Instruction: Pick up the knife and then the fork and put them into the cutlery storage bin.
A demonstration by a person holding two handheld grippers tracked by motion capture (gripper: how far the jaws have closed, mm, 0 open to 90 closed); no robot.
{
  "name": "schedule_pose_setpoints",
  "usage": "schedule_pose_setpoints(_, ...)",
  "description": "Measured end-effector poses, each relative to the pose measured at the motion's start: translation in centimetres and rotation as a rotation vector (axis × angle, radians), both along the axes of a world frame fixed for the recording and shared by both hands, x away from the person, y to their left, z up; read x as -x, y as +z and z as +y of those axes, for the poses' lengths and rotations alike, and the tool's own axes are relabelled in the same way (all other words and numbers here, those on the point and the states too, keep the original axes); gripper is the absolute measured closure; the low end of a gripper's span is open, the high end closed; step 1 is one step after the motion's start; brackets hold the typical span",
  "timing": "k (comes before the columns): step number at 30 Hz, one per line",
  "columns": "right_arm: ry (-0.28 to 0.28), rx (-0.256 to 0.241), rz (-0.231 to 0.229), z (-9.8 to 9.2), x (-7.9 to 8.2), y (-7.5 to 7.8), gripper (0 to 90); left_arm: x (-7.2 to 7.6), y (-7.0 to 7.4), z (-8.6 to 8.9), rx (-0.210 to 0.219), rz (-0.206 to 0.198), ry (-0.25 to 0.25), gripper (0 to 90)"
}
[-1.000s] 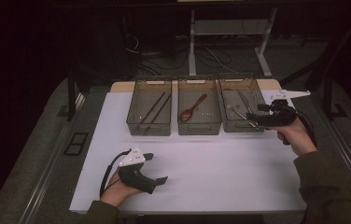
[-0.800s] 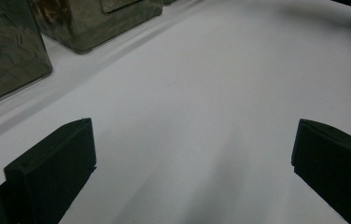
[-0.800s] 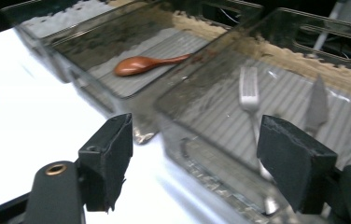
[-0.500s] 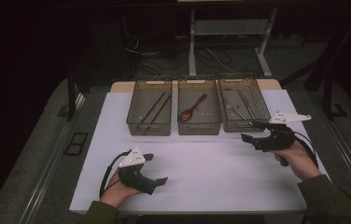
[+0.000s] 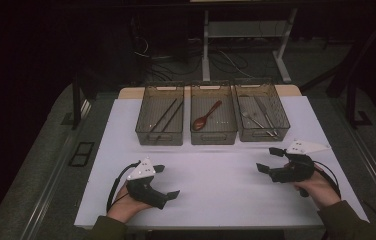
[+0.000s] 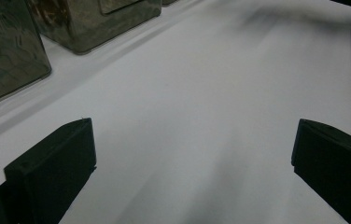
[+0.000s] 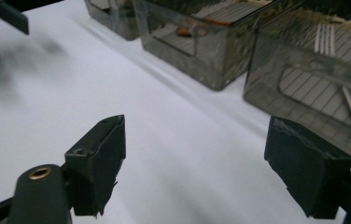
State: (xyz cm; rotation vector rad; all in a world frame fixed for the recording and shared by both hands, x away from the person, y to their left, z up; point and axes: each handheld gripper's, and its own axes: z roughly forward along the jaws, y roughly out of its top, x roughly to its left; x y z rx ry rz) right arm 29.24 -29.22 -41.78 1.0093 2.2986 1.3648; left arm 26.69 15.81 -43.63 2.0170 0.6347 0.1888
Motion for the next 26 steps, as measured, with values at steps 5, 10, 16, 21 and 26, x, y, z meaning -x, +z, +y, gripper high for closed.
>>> schedule_pose_setpoints(5, 0.003, -0.010, 0.005, 0.1, 1.0, -0.9, 18.5, 0.1, 0.0, -0.1, 0.005, -0.002, 0.002, 0.0)
schedule_pose_setpoints(10, 0.013, -0.018, 0.022, -0.1, 2.0, -1.9, 17.6, 0.1, 0.0, 0.0, 0.002, -0.004, 0.003, 0.0)
schedule_pose_setpoints(16, -0.002, -0.034, 0.031, -0.7, 2.9, -2.6, 17.2, 0.1, 0.0, 0.0, 0.000, -0.004, 0.003, 0.0)
schedule_pose_setpoints(21, 0.001, -0.037, 0.030, -0.7, 3.1, -2.7, 17.2, 0.1, 0.0, -0.1, -0.003, -0.003, 0.001, 0.0)
schedule_pose_setpoints(26, 0.003, -0.038, 0.026, -0.7, 3.1, -2.7, 17.2, 0.1, 0.0, -0.1, -0.001, -0.002, 0.002, 0.0)
